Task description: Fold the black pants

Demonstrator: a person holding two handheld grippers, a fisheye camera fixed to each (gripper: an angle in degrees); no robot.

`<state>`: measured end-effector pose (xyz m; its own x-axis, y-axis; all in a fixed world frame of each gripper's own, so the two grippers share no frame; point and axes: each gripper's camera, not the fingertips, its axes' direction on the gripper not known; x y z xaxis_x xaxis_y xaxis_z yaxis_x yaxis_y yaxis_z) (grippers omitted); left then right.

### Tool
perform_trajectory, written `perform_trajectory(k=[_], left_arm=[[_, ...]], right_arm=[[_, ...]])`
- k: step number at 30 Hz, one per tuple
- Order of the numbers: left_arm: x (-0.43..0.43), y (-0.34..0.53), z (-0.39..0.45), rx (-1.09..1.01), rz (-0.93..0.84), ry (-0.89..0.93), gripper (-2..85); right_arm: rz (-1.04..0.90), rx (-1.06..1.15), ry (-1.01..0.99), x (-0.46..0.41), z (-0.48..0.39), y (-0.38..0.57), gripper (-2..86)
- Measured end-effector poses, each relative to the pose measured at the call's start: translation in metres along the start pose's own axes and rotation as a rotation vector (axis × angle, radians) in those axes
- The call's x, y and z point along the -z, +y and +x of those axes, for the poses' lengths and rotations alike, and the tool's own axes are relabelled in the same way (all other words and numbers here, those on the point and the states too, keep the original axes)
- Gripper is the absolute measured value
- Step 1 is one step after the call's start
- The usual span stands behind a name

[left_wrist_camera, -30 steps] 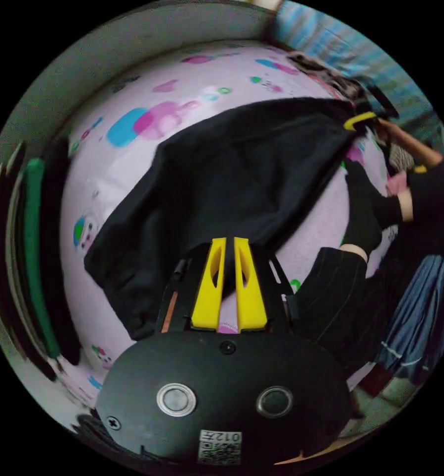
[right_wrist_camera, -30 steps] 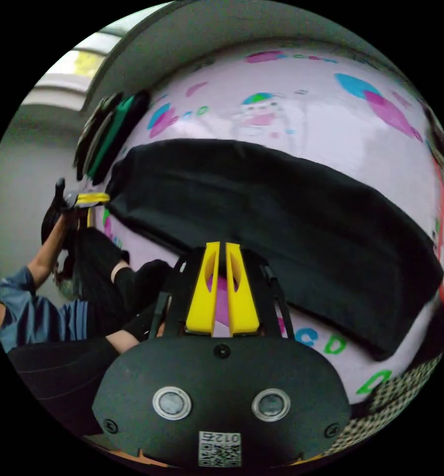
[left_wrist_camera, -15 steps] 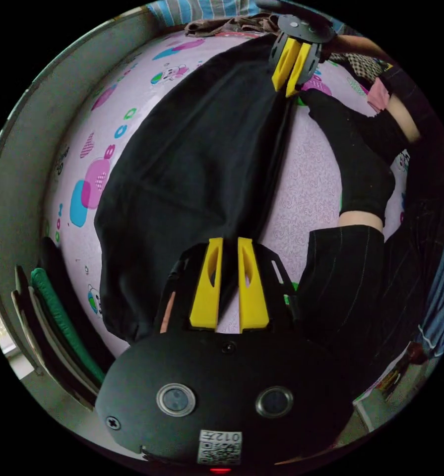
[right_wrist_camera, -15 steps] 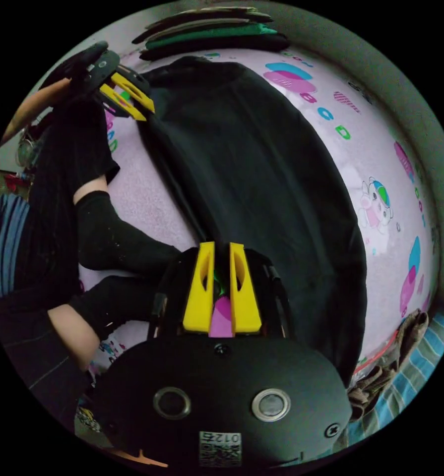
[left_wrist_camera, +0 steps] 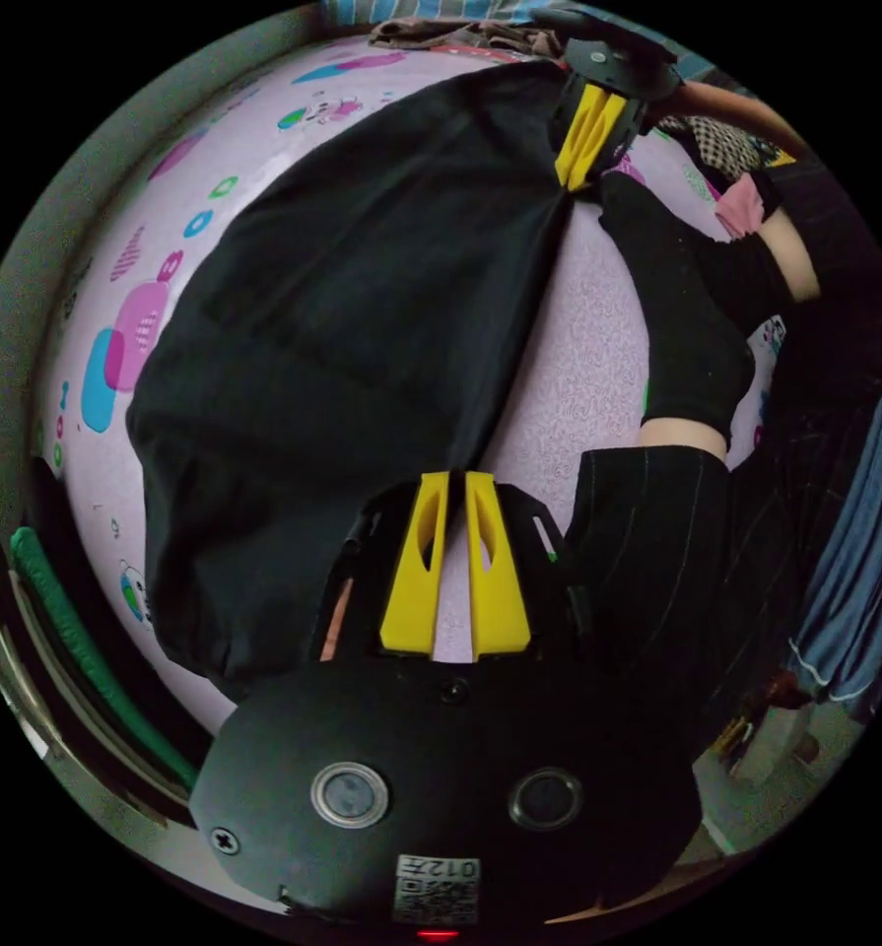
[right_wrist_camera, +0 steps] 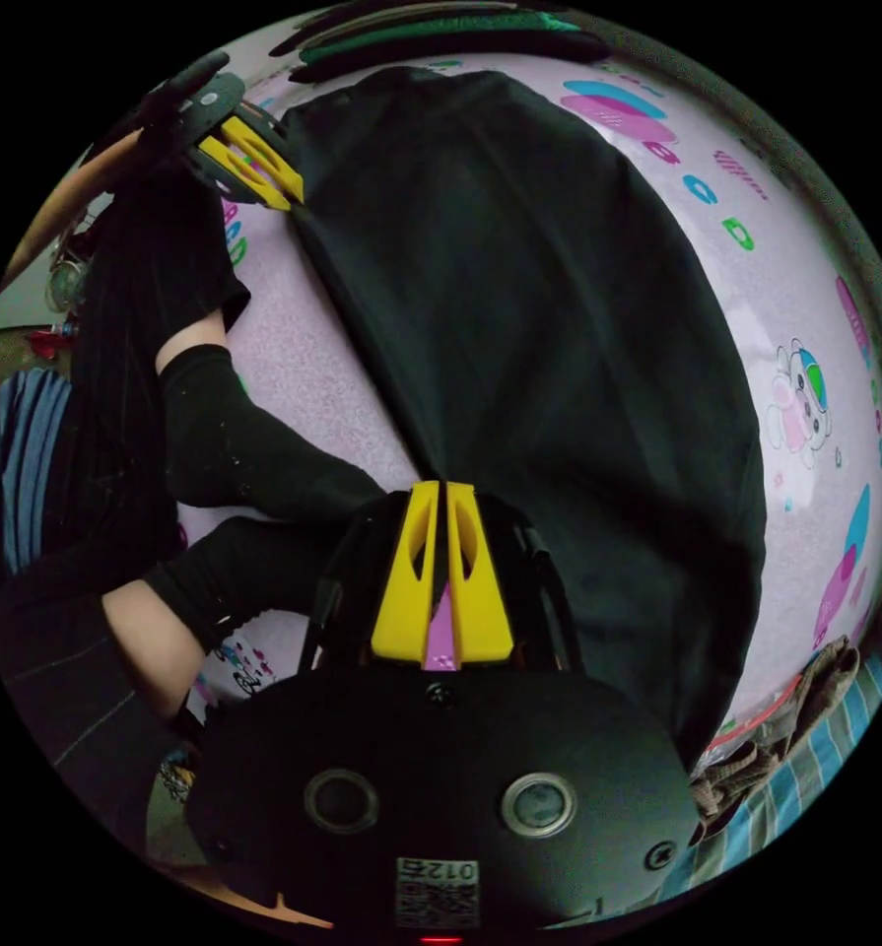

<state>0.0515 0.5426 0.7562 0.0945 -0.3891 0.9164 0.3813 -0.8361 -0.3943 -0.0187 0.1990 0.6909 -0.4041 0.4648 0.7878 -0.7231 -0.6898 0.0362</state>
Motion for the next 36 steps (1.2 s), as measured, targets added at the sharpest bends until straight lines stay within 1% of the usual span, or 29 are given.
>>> perform_trajectory(k=[3,6,9,12,14,17,21,22,23,25,29,32,35,36], left_arm=[[0.016,0.002,-0.012,0.020,0.034,0.060,1.2],[0.045,0.015,-0.047,0.158,0.115,0.008,1.2],[0.063,0.037,-0.112,0.509,0.192,-0.051,1.1],[0.062,0.046,-0.150,0.718,0.209,-0.094,1.3],[0.055,0.043,-0.163,0.754,0.193,-0.080,1.6],[0.037,0.034,-0.170,0.755,0.040,-0.106,2.0],[0.027,0.042,-0.163,0.789,-0.043,-0.145,1.8],[0.025,0.044,-0.163,0.800,-0.051,-0.143,1.8],[0.026,0.049,-0.162,0.824,-0.008,-0.140,1.6],[0.027,0.055,-0.163,0.876,0.024,-0.116,1.4],[0.031,0.054,-0.167,0.937,0.032,-0.083,1.2],[0.034,0.045,-0.170,0.910,0.003,-0.081,1.1],[0.037,0.037,-0.174,0.890,-0.015,-0.075,1.1],[0.037,0.035,-0.174,0.887,-0.018,-0.075,1.1]], right_arm=[[0.001,-0.014,-0.002,0.004,0.002,-0.005,0.1],[0.006,-0.038,-0.029,0.008,0.008,-0.005,0.2],[0.000,-0.040,-0.052,0.012,0.014,-0.006,0.2],[-0.014,-0.027,-0.054,0.015,0.016,-0.006,0.0],[-0.024,-0.021,-0.050,0.017,0.017,-0.005,-0.1],[-0.037,-0.018,-0.044,0.020,0.018,-0.002,-0.4],[-0.034,-0.025,-0.046,0.023,0.022,0.009,-0.7],[-0.032,-0.031,-0.053,0.024,0.023,0.013,-0.7],[-0.030,-0.034,-0.059,0.024,0.024,0.014,-0.7],[-0.028,-0.047,-0.087,0.026,0.028,0.022,-0.4],[-0.019,-0.070,-0.115,0.029,0.030,0.037,1.1],[0.051,-0.156,-0.186,0.044,0.047,0.071,2.3],[0.158,-0.418,-0.146,0.067,0.099,0.136,1.5],[0.220,-0.567,-0.128,0.077,0.125,0.171,1.2]])
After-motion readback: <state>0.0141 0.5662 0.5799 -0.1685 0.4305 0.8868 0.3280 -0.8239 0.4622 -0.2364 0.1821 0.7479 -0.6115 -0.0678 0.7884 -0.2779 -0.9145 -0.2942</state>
